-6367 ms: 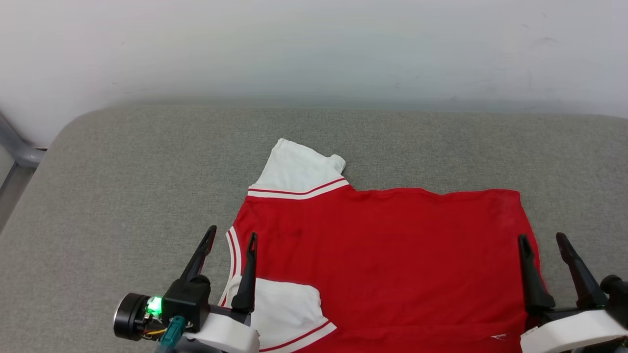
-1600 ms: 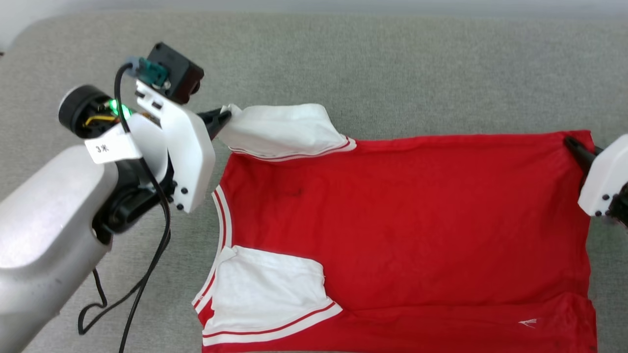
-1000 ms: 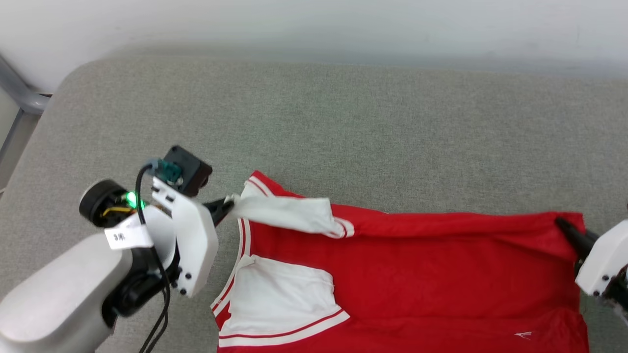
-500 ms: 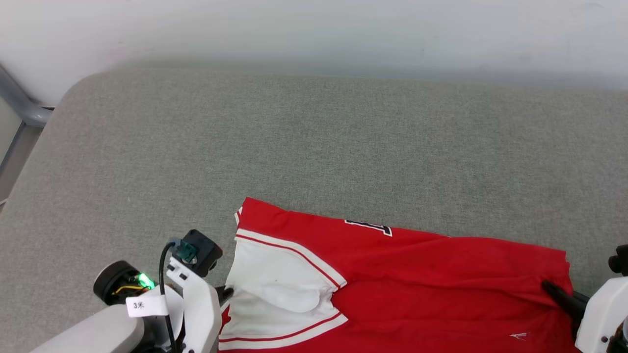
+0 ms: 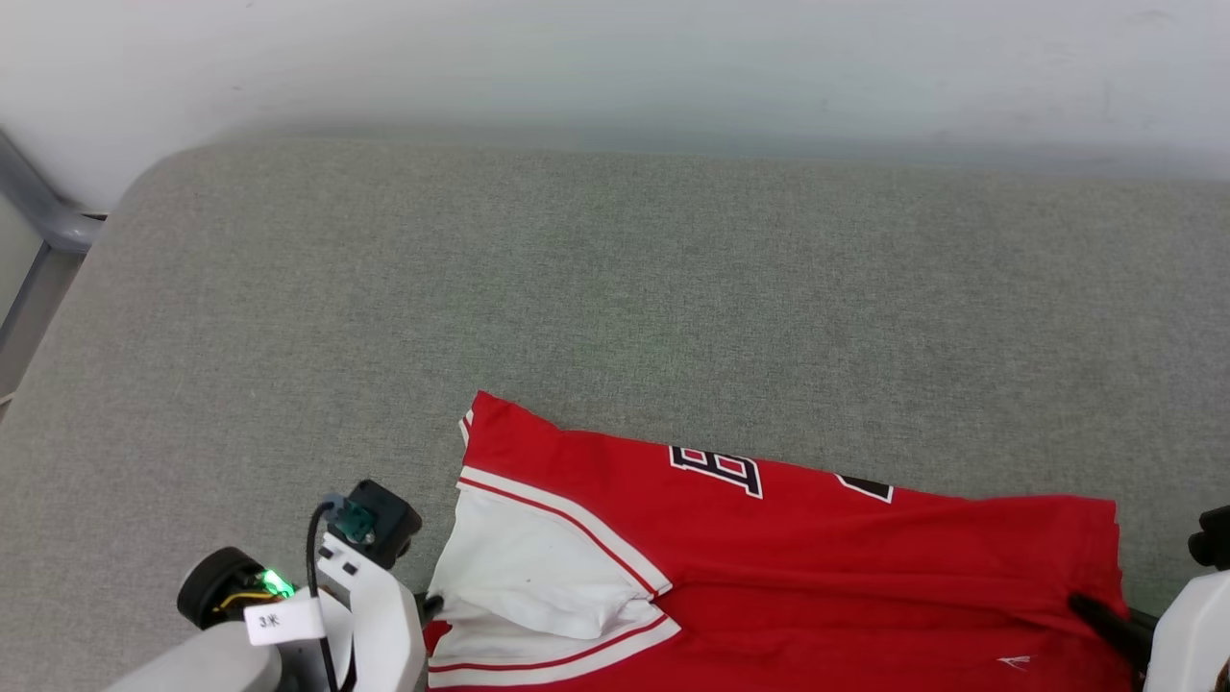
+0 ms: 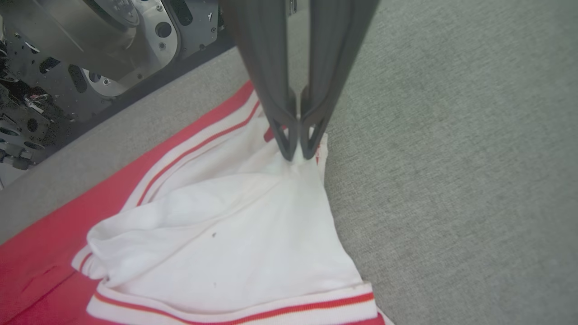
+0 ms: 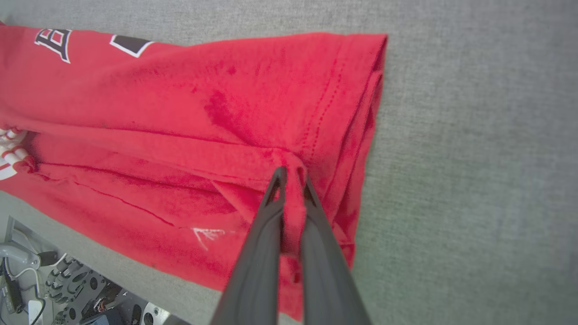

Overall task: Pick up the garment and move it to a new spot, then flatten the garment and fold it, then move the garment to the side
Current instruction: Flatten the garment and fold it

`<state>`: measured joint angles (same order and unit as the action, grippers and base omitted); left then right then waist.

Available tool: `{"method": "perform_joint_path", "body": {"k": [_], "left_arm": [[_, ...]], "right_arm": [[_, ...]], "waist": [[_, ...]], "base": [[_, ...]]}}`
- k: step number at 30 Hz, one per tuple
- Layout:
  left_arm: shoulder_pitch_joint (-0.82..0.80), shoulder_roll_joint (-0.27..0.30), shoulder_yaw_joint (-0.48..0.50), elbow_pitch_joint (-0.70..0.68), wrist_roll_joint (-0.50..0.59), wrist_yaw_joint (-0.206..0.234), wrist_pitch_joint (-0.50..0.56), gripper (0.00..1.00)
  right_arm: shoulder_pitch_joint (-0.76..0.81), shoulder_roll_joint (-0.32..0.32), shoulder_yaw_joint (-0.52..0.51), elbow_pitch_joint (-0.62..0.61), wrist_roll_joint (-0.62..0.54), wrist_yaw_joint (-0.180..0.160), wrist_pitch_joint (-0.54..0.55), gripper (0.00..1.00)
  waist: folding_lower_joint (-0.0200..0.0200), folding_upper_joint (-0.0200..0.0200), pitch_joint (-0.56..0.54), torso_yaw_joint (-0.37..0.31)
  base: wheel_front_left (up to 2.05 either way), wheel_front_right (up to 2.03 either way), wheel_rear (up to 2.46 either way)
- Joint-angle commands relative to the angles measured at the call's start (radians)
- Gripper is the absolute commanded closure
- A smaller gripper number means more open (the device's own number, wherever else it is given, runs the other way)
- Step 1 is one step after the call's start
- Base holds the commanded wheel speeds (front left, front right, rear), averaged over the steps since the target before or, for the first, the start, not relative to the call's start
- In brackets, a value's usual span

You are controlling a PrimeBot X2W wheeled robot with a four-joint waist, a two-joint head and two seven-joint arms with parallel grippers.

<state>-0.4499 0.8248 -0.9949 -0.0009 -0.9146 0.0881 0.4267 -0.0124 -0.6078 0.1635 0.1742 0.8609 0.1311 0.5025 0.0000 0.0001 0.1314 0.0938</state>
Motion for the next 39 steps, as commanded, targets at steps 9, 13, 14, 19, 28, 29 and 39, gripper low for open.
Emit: {"method": "perform_joint_path", "body": {"k": [9,13,14,19,28,29,39], "left_arm": [[0.031,-0.052,-0.04,0.048,0.019,-0.021,-0.018,1.0],[0.028,-0.069,-0.05,0.074,0.031,-0.03,-0.03,0.0],[0.028,-0.072,-0.051,0.08,0.033,-0.031,-0.036,0.0],[0.039,-0.092,-0.024,0.089,0.016,-0.015,-0.092,0.0],[0.078,-0.131,0.085,0.057,0.014,0.084,-0.311,0.0],[0.082,-0.139,0.101,0.051,0.019,0.094,-0.356,0.0],[0.143,-0.212,0.295,0.017,0.165,0.223,-0.69,0.0]], "right_arm": [[0.023,-0.042,0.063,0.013,-0.021,-0.001,-0.005,1.0],[0.012,-0.037,0.074,0.034,-0.014,-0.001,-0.015,0.0],[0.007,-0.031,0.073,0.036,-0.005,-0.001,-0.018,0.0],[0.01,-0.038,0.074,0.025,0.027,-0.001,-0.016,0.0],[0.071,-0.019,-0.01,-0.028,0.065,-0.001,0.019,0.0],[0.079,-0.013,-0.03,-0.03,0.065,-0.001,0.028,0.0],[0.1,0.127,-0.255,-0.018,-0.009,-0.001,0.198,0.0]], "waist": [[0.0,-0.0001,0.015,0.003],[0.0,-0.0001,0.012,0.004],[0.0,-0.0001,0.008,0.004],[0.0,-0.0001,-0.031,0.005],[0.0,-0.0001,-0.11,0.016],[0.0,-0.0001,-0.114,0.017],[0.0,-0.0001,-0.111,0.03]], "base": [[0.0,0.0,0.0],[0.0,0.0,0.0],[0.0,0.0,0.0],[0.0,0.0,0.0],[0.0,0.0,0.0],[0.0,0.0,0.0],[0.0,0.0,0.0]]}}
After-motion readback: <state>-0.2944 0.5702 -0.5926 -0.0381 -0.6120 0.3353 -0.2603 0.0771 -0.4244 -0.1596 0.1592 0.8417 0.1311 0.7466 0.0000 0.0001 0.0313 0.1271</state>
